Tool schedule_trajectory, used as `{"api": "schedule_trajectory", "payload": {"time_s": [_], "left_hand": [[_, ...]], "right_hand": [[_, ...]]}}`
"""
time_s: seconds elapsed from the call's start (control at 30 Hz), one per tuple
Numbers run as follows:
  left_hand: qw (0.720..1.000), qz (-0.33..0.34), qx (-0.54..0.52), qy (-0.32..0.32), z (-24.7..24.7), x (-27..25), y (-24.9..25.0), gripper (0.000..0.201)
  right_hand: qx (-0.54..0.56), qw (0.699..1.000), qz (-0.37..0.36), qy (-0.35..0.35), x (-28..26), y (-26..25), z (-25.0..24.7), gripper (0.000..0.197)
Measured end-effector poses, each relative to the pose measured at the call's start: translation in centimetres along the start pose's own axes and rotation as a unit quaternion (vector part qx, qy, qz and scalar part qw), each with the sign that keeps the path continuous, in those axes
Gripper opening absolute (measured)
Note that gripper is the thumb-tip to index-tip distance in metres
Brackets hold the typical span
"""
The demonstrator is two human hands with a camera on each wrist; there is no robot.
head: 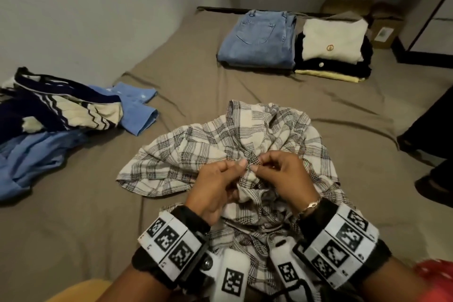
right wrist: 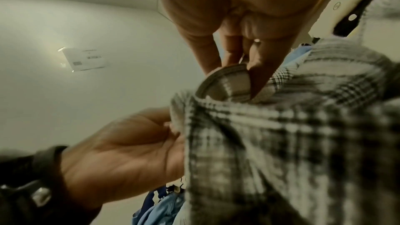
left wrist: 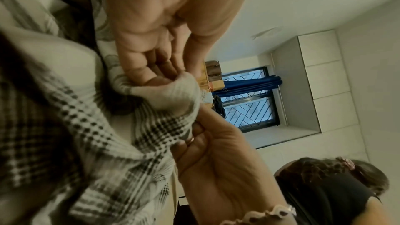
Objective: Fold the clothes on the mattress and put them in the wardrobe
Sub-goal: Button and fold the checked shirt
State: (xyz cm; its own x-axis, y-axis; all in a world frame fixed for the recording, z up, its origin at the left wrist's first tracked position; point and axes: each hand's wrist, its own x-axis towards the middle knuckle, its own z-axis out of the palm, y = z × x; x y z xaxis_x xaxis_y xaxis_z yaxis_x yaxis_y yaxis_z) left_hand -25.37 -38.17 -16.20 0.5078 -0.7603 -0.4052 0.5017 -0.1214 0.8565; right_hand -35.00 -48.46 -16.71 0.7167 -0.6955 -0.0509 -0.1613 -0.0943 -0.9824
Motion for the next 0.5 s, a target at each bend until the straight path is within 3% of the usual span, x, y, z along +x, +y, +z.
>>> {"api": "schedule_trajectory", "payload": {"time_s": [0.23, 0.4, 0.5], "left_hand": [[0.998, -0.011, 0.047, 0.031, -0.44, 0.49, -0.12, 0.018], [0.998, 0.034, -0.007, 0.048, -0.26, 0.52, -0.23, 0.013], [0.993, 0.089, 0.02, 0.073, -0.11, 0.62, -0.49, 0.017]], "right_hand": [[0.002, 1.0, 0.019, -0.012, 0.04, 0.5, 0.54, 0.019], [0.001, 1.0, 0.012, 0.016, 0.17, 0.53, 0.26, 0.016], [0.016, 1.0, 0.025, 0.005, -0.14, 0.33, 0.42, 0.014]]}}
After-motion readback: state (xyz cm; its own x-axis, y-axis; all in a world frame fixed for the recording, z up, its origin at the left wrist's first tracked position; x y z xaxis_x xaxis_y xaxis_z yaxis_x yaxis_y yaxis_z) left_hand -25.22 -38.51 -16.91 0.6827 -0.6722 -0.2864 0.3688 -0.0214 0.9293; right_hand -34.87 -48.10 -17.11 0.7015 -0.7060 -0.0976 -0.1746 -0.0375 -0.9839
